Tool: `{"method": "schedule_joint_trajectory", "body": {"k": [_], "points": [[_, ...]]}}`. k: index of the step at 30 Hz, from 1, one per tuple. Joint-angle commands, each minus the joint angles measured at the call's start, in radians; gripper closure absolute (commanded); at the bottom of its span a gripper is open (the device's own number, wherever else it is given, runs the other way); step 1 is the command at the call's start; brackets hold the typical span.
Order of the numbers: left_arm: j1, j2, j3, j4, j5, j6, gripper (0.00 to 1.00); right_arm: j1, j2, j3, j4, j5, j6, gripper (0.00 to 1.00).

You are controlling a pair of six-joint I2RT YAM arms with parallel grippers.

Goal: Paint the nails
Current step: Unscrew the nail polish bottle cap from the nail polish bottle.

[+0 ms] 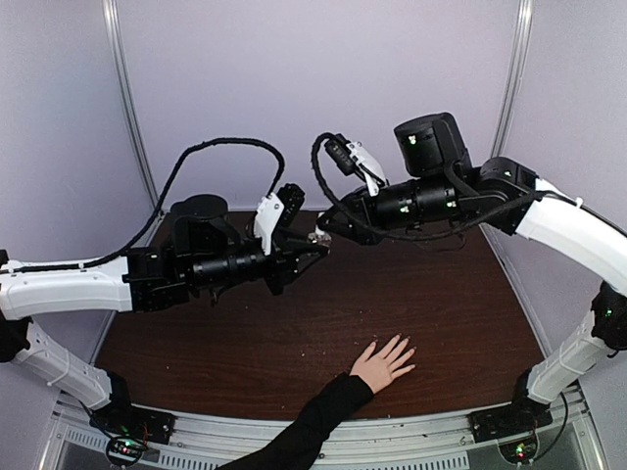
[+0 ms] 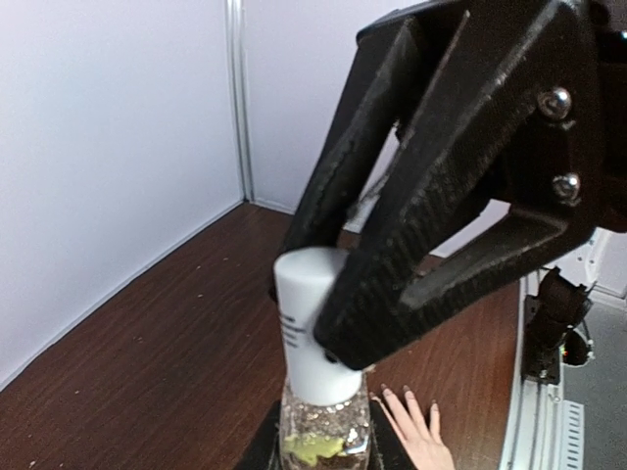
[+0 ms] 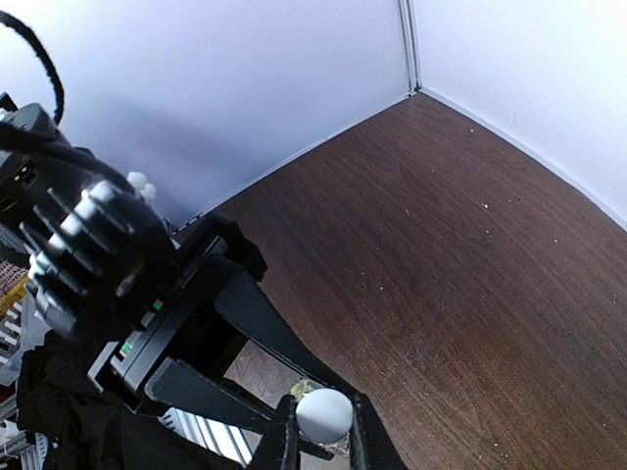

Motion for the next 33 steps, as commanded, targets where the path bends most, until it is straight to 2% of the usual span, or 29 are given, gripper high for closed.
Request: {"method": "schedule_joint_trajectory", "body": {"k": [1,6,10,15,33], "points": [[-0.013,-0.026,-0.009,0.163,0.301,-0.013,1.0,0.0,-0.026,-0.001,0.032,-0.092,-0.097,1.0],[-0.012,-0.032,-0.017,0.208,0.48,-0.02,1.0,0.0,-0.043,0.006,0.008,-0.17,-0.165,1.0],[-0.011,-0.047,-0.019,0.22,0.556,-0.018,1.0,0.003,-0.047,0.02,-0.029,-0.245,-0.234,1.0],[-0.011,-0.042,-0.015,0.252,0.638,-0.034,1.0,0.005,-0.091,-0.014,0.014,-0.317,-0.273,1.0],[-0.012,0.005,0.022,0.235,0.705,-0.037,1.0,0.006,-0.125,-0.035,0.05,-0.414,-0.32,1.0]]}}
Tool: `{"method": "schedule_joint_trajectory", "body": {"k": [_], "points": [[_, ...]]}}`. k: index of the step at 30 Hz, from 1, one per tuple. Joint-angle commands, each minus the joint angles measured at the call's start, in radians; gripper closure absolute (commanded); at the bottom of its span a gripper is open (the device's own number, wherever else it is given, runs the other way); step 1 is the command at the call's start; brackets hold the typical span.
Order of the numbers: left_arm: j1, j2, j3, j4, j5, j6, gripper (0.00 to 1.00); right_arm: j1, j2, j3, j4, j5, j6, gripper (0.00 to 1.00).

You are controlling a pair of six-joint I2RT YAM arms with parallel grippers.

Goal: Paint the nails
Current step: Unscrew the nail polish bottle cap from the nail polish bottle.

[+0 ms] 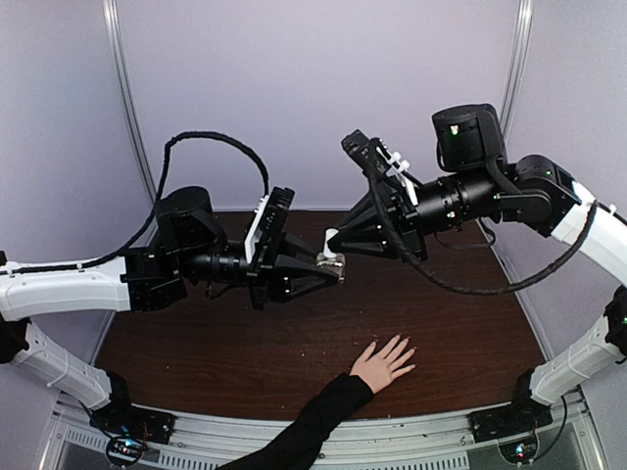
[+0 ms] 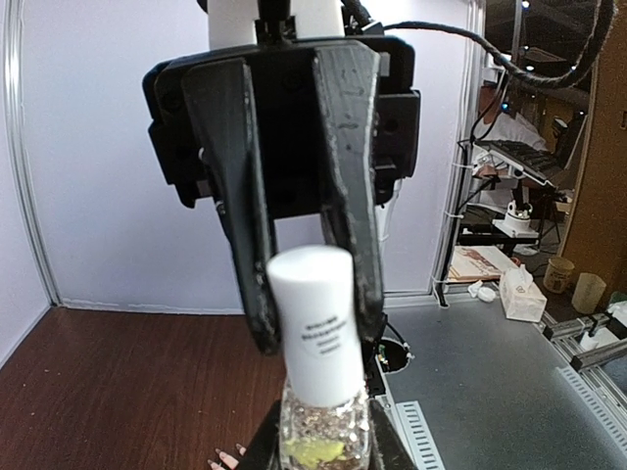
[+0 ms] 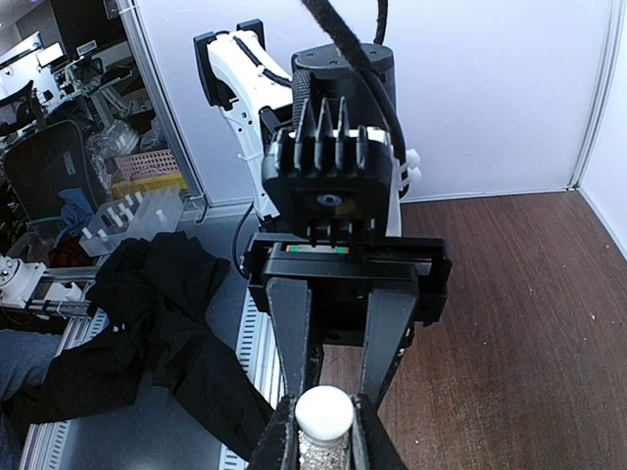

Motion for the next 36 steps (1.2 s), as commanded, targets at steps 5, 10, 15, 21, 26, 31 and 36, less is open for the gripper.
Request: {"method": "schedule_joint_trajectory", "body": {"k": [5,10,15,21,26,31,36], "points": [[-0.03,0.013,0.036,0.043,0.072,0.016,1.0,-0.003,-0.011,-0.026,0.065,0.007,-0.029,0.85],[-0.029,-0.018,0.027,-0.011,-0.027,0.055,1.0,-0.003,-0.015,-0.033,0.052,0.032,-0.022,0.38],[-0.03,-0.048,0.015,-0.062,-0.209,0.085,1.0,-0.004,-0.034,-0.04,0.063,0.091,0.013,0.32],[-0.029,-0.036,0.035,-0.142,-0.463,0.107,1.0,-0.003,-0.028,-0.028,0.053,0.204,0.082,0.32],[-0.031,-0.002,0.058,-0.191,-0.691,0.116,1.0,-0.003,-0.017,-0.026,0.037,0.47,0.243,0.35],[-0.034,0.023,0.066,-0.181,-0.762,0.112,1.0,-0.004,0.012,-0.017,0.016,0.601,0.336,0.42],[-0.047,0.059,0.085,-0.182,-0.785,0.116,1.0,-0.004,0.033,-0.049,0.083,0.592,0.407,0.47]]}}
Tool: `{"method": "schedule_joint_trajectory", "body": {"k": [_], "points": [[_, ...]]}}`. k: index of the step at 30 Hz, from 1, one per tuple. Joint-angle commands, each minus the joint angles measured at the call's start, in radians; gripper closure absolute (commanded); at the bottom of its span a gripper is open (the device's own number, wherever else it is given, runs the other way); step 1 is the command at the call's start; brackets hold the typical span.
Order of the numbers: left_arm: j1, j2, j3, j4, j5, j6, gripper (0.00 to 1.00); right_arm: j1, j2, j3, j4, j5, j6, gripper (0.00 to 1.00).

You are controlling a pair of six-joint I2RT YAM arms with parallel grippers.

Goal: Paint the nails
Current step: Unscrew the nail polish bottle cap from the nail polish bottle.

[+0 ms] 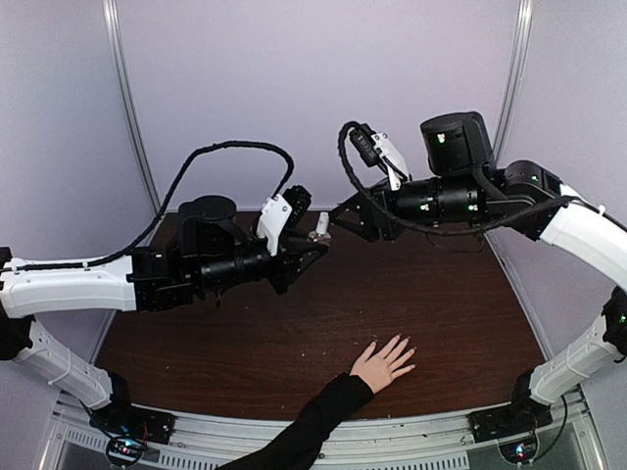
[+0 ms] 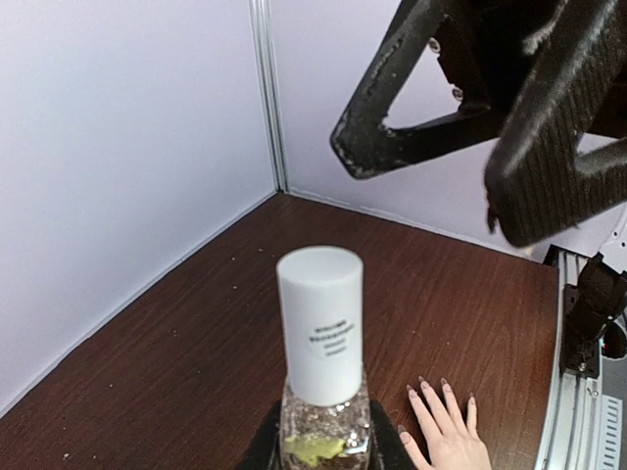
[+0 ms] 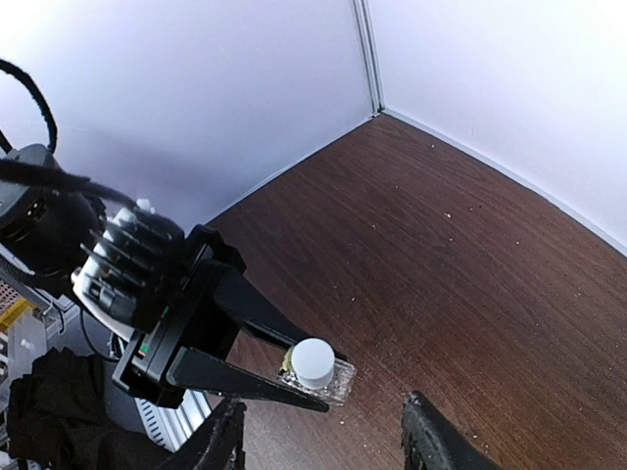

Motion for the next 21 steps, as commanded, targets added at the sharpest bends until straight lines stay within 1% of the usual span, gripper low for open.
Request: {"method": "schedule_joint_trajectory", "body": {"k": [1,7,14,16,21], "points": [[-0.017,0.032,0.05,0.027,-0.07,0.018,1.0,-0.002,0.029,-0.008,0.05,0.072,0.1,0.48],[-0.024,0.05,0.062,0.019,-0.089,0.02,1.0,-0.003,0.066,-0.008,0.065,0.08,0.143,0.54],[-0.027,0.051,0.063,0.017,-0.094,0.02,1.0,-0.002,0.091,-0.014,0.076,0.076,0.163,0.66],[-0.027,0.05,0.062,0.016,-0.099,0.02,1.0,-0.002,0.091,-0.017,0.081,0.068,0.164,0.71],[-0.027,0.031,0.052,0.024,-0.111,0.004,1.0,-0.003,0.09,-0.015,0.089,0.031,0.149,0.86]]}}
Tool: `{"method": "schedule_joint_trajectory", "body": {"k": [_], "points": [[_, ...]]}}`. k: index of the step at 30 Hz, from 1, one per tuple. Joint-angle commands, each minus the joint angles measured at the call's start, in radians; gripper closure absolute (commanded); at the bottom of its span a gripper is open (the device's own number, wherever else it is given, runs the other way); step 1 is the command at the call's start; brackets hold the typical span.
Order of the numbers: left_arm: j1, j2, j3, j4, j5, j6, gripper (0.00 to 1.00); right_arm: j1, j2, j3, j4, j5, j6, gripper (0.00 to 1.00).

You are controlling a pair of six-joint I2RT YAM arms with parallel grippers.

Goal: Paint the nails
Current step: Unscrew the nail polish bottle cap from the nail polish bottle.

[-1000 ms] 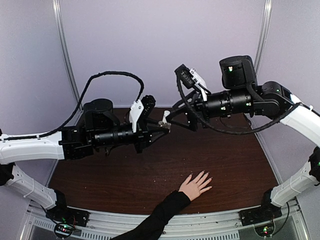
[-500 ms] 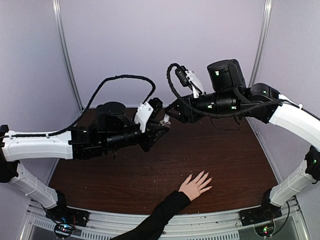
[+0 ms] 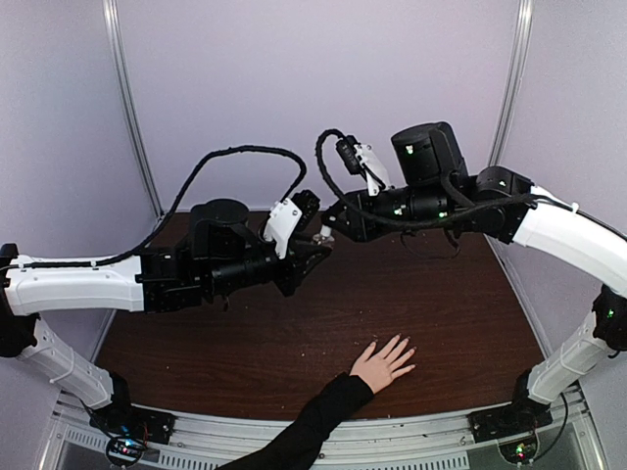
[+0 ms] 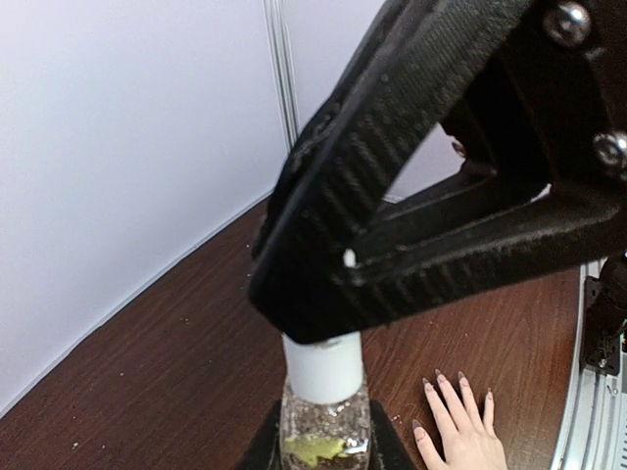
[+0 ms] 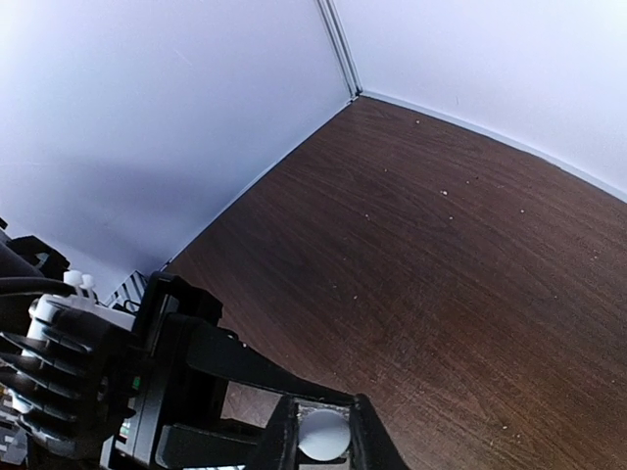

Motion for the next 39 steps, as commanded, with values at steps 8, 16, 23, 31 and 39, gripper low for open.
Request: {"method": "schedule_joint_trajectory", "body": {"k": [8,16,23,31,39], "points": [[-0.003,-0.062,0.02,0.042,0.064,-0.036,1.0,-0.001,-0.026,-0.003,0.039,-0.103,-0.087,1.0],[0.014,-0.08,0.004,0.073,0.278,-0.062,1.0,-0.001,-0.052,0.012,-0.006,-0.202,-0.255,1.0],[0.023,-0.101,-0.025,0.148,0.446,-0.081,1.0,-0.001,-0.095,-0.008,-0.01,-0.295,-0.372,1.0],[0.027,-0.115,-0.041,0.221,0.561,-0.093,1.0,-0.001,-0.133,-0.061,0.031,-0.407,-0.437,0.92],[0.028,-0.119,-0.039,0.194,0.538,-0.069,1.0,-0.001,-0.14,-0.028,-0.007,-0.334,-0.412,0.56]]}}
